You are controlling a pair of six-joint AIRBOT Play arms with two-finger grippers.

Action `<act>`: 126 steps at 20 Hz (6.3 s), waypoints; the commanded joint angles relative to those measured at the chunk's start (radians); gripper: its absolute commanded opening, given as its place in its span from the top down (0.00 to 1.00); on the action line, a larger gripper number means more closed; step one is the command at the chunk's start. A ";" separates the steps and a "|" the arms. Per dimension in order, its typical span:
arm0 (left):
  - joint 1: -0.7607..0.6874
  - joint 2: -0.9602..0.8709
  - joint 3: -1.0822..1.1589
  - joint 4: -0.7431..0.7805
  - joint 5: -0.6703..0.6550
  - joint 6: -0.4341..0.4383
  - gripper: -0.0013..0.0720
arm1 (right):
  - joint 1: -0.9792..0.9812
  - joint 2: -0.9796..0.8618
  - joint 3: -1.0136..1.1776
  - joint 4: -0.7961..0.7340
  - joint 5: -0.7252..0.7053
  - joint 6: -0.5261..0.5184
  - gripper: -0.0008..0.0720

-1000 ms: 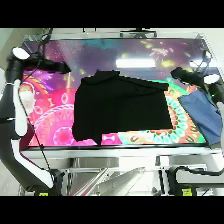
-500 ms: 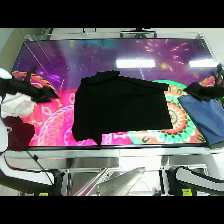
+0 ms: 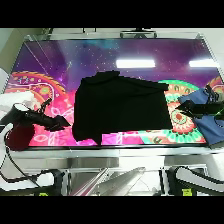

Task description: Fold the shirts.

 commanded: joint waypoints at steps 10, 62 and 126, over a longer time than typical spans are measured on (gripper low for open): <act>-0.104 -0.169 -0.053 -0.133 0.081 0.151 0.75 | -0.003 0.000 -0.011 0.043 0.010 -0.043 0.59; 0.651 0.607 0.989 -1.206 -0.304 0.148 0.94 | -0.289 0.675 0.549 0.907 0.041 -0.232 0.97; 0.143 -0.328 0.677 -0.185 -0.346 -0.182 0.40 | -0.057 -0.407 0.353 0.410 0.280 -0.167 0.40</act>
